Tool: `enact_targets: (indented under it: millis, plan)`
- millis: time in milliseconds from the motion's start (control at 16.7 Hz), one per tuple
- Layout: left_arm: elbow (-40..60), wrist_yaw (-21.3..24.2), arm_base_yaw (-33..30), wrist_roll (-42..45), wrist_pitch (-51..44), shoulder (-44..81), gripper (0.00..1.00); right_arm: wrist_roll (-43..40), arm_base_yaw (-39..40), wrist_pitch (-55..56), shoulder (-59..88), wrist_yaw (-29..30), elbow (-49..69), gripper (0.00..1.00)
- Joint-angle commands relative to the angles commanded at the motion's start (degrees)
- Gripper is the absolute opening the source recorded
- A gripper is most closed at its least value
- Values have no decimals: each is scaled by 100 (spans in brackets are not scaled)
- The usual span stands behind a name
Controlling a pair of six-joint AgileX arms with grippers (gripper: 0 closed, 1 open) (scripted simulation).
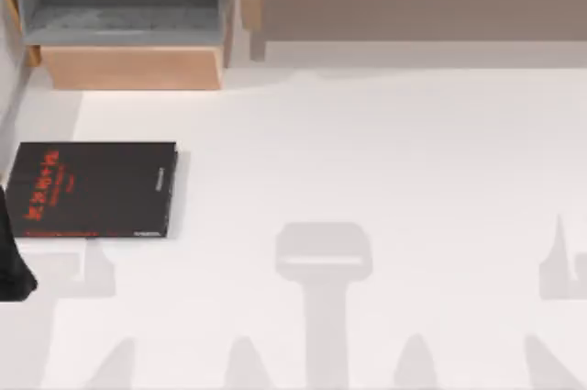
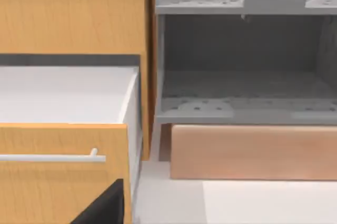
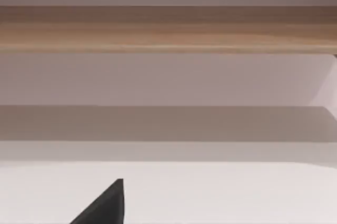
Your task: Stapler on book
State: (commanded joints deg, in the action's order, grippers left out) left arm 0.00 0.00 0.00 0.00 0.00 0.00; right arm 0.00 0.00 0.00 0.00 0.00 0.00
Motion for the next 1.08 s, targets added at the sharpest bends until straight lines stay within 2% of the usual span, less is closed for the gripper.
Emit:
enact_targets:
  millis: [240, 480, 720, 1080]
  plan:
    - [163, 2, 18, 11, -100, 163, 100, 0, 0, 0, 0, 0, 0, 100]
    - [1205, 13, 141, 74, -708, 1200, 100, 0, 0, 0, 0, 0, 0, 100]
    - [3026, 28, 370, 176, -1736, 3034, 100, 0, 0, 0, 0, 0, 0, 100]
    - [6558, 50, 858, 363, -3731, 6647, 100, 0, 0, 0, 0, 0, 0, 100]
